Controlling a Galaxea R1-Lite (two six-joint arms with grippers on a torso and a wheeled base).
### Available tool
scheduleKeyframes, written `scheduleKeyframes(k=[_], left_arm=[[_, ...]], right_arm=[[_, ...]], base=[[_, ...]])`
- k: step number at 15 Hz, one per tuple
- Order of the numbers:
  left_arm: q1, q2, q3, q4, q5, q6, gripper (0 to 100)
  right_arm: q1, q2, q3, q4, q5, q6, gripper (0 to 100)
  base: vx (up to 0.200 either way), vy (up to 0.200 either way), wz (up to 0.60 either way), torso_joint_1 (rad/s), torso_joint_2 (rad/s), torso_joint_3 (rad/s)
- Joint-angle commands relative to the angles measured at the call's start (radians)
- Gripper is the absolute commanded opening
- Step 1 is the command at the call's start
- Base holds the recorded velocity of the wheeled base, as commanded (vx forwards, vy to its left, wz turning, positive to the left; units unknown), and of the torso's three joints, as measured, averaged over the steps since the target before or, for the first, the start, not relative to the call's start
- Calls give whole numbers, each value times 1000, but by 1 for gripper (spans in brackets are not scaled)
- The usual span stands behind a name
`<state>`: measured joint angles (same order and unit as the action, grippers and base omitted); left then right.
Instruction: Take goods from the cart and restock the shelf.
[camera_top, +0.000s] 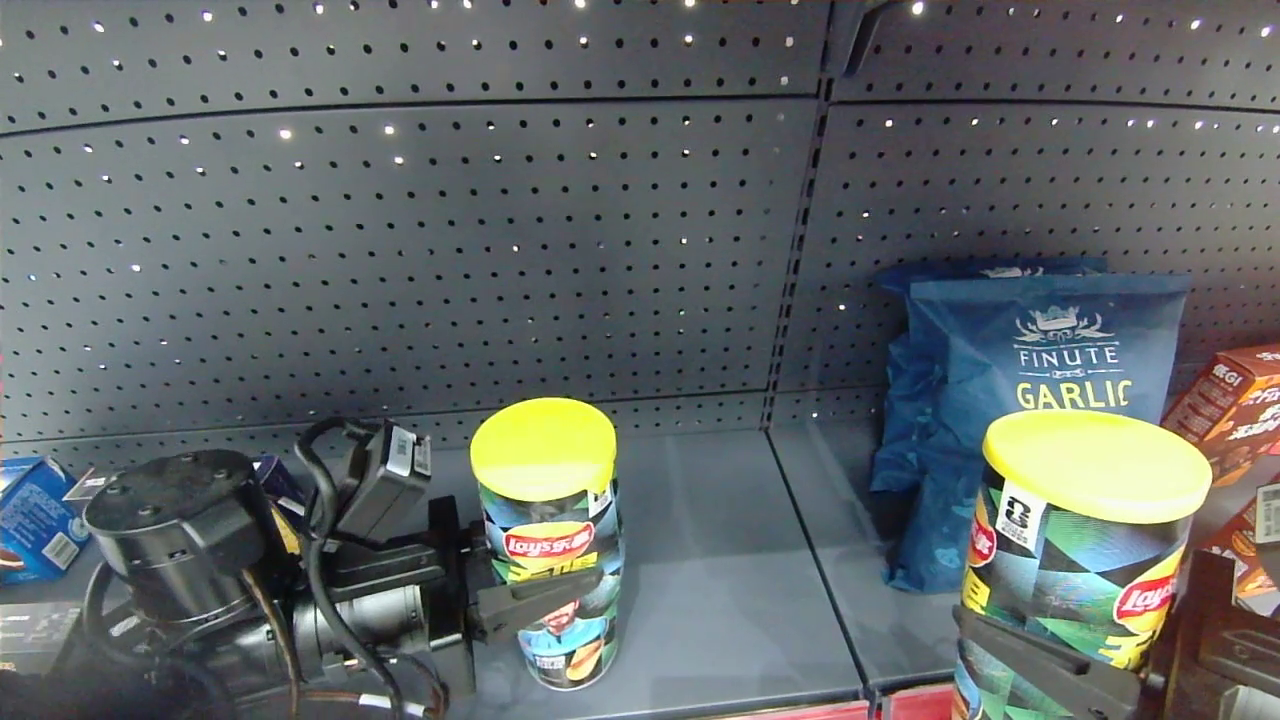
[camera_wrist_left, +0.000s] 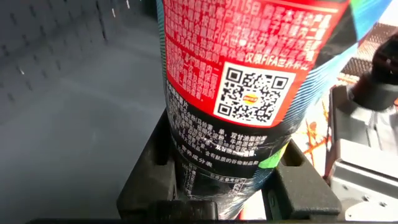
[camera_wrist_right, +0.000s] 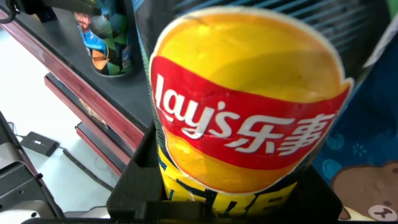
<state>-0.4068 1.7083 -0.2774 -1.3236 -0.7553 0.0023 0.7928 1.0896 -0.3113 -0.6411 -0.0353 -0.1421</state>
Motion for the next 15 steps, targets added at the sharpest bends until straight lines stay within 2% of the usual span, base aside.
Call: scheduleKeyframes(k=[1,7,10,15], left_arm=[[0,31,32,-31,2,1,0],[6,86,92,-105,1,1,0],[8,136,90,-152,2,1,0],[14,162,69,-160,4,-1,0]], right_arm=[[-1,-4,0,0,0,-1,0],[-7,-10,1,0,0,1,0],[-7,-16,12,-2,0,1,0],[-9,-20,15,0,0,6,0]], base=[[0,0,0,0,0,0],[0,0,0,0,0,0],[0,0,0,0,0,0],[0,0,0,0,0,0]])
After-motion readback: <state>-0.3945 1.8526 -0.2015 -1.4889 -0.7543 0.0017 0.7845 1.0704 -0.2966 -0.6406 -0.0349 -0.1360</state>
